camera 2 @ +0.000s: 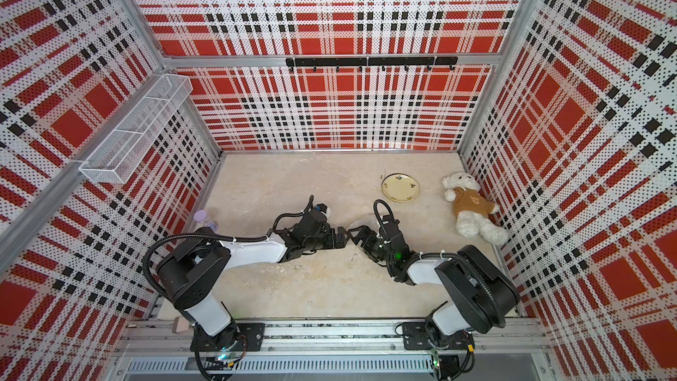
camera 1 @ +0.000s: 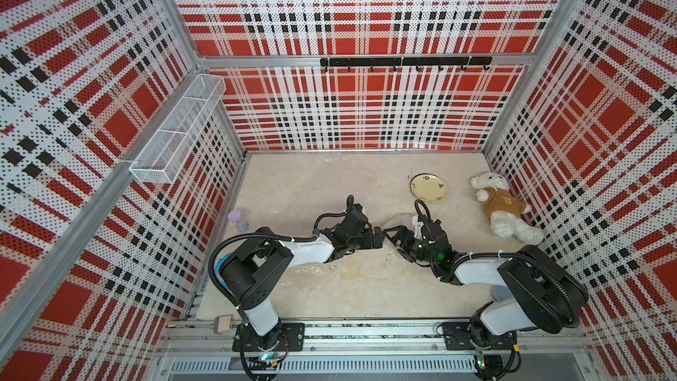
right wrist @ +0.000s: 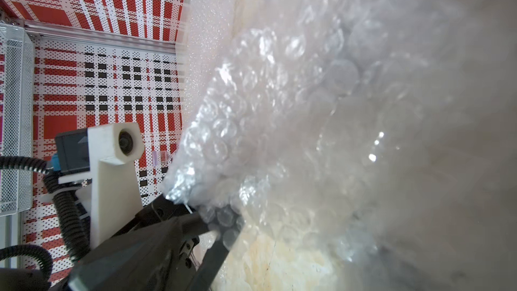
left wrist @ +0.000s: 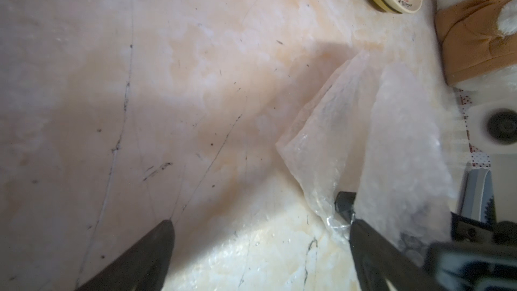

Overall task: Unpack dinner plates from bubble wrap
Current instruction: Unwrap the bubble wrap at the center of the board.

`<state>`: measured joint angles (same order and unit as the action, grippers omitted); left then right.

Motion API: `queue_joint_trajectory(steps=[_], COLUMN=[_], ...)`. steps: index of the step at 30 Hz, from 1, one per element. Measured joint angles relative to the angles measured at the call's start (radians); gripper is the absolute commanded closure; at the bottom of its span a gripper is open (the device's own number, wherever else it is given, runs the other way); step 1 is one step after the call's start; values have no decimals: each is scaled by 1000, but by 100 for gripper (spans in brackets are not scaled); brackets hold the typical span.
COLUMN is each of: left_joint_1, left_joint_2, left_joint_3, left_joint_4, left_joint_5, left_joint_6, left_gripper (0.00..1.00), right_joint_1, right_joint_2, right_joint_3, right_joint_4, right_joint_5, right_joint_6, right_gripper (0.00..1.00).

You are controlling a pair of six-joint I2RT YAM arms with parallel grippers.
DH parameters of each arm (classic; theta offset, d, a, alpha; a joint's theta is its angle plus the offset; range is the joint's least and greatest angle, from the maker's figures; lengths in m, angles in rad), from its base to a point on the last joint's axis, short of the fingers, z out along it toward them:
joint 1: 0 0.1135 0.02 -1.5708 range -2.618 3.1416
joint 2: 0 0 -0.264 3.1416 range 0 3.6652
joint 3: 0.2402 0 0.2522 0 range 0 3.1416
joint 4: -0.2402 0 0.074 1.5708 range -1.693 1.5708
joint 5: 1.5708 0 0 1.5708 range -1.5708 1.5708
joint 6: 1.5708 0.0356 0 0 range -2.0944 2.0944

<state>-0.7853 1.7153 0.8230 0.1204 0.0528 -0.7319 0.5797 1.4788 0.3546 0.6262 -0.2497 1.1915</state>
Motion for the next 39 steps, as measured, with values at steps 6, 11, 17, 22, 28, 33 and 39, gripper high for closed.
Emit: queue_joint_trajectory(steps=[6,11,17,22,28,33,39], left_joint_1=[-1,-1,1,10,23,34,46], left_joint_2=[27,27,27,34,56,64,71], left_joint_3=[13,13,13,17,40,48,53], left_joint_4=[2,2,2,8,14,16,22], left_joint_5=[-1,-5,-7,-5,-3,0,0], left_joint_6=[0,0,0,8,24,27,32], left_gripper=[1,1,0,1,1,1,1], right_joint_1=[0,-1,11,19,20,24,27], right_joint_2=[74,201,252,241,208,209,297], right_joint_3=[-12,-22,-23,-36,-37,-37,-37], right_joint_4=[140,344,446,478,478,485,579], right_joint_5=[6,13,32,49,65,68,71], right_joint_6=[14,40,50,47,32,27,28], right_gripper=[10,12,15,19,22,24,32])
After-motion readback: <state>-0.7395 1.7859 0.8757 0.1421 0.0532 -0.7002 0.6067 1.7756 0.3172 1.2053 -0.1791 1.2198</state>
